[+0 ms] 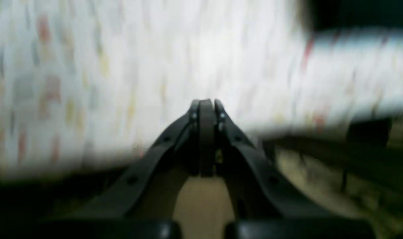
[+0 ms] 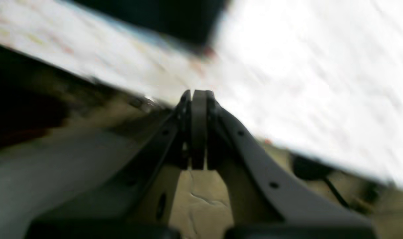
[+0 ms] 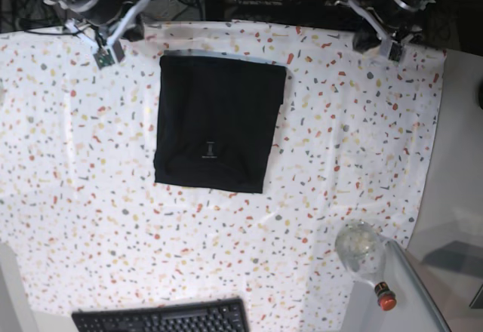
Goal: Layout the t-shirt on the table in an organized manner, then fold the t-shirt properly
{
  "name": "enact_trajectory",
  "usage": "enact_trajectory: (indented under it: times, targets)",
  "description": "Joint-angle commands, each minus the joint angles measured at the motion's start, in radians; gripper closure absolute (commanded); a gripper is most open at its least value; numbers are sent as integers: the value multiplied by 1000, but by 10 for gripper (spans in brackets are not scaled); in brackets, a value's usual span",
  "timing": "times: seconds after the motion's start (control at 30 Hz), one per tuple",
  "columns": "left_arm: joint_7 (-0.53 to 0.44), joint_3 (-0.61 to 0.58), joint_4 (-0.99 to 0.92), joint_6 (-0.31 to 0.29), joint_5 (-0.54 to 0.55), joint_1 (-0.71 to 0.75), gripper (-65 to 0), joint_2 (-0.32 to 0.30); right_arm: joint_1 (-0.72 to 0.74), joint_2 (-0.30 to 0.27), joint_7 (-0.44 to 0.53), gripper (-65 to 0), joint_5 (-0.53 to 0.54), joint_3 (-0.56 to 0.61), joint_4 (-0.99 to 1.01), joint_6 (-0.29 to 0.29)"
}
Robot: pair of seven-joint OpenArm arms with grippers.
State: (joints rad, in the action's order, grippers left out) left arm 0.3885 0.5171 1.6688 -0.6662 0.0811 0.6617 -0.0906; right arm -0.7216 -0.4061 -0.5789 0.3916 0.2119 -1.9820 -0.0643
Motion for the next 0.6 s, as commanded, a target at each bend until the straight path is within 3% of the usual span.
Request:
enact_trajectory:
  times: [0.0,0.13,0.3,0.43,0.57]
  targets:
    - [-26,2,15,-5,16,23,0,-7,-39,-21,13,0,10,-13,-20,8]
    - [-30,2,-22,-7,16,120,0,-13,-194,-58,13,0,10,-50,-15,8]
    - [-36,-13,-200,-8,10,143,0,-11,-273,-40,26,0,8,-15,160,10]
    - [-237,-137,-459,-2,9,129,0,-42,-175,-27,188,0,8,97,476,13]
    - [-443,-311,-734,1,7,74,0,-77,-31,-26,356,0,8,283,775,70]
